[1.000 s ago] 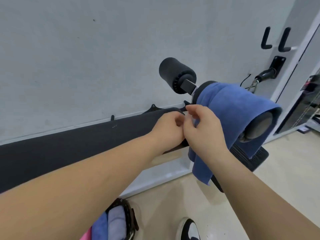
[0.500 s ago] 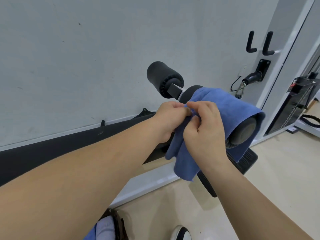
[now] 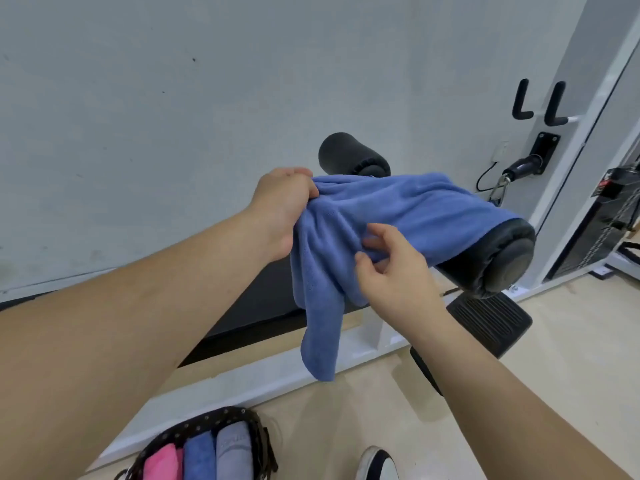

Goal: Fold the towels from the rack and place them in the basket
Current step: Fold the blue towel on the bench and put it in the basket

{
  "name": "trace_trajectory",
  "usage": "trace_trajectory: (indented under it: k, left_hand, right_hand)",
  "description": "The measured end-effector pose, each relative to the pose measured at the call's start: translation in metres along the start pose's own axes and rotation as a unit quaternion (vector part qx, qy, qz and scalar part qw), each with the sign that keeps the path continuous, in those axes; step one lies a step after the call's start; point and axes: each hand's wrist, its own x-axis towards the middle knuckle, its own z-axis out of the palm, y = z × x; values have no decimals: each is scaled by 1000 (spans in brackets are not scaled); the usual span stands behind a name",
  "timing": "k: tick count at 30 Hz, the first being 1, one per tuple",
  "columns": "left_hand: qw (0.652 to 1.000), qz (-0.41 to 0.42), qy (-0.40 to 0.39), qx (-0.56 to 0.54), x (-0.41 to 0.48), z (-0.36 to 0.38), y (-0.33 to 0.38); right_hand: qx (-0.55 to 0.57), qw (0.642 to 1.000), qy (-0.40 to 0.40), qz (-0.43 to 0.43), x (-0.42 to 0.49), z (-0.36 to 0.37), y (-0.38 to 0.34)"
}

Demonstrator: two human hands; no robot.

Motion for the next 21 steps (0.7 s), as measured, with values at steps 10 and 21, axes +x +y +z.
trace_trajectory:
  k: [10,21]
  left_hand:
    - [962,46,-118,241,-56,-129,-3]
    - [972,66,-43,221,-78,-255,-58]
  right_hand:
    - [142,982,-104,-73,-11,68,-72]
    - [208,897,-387,50,-18,176,-96]
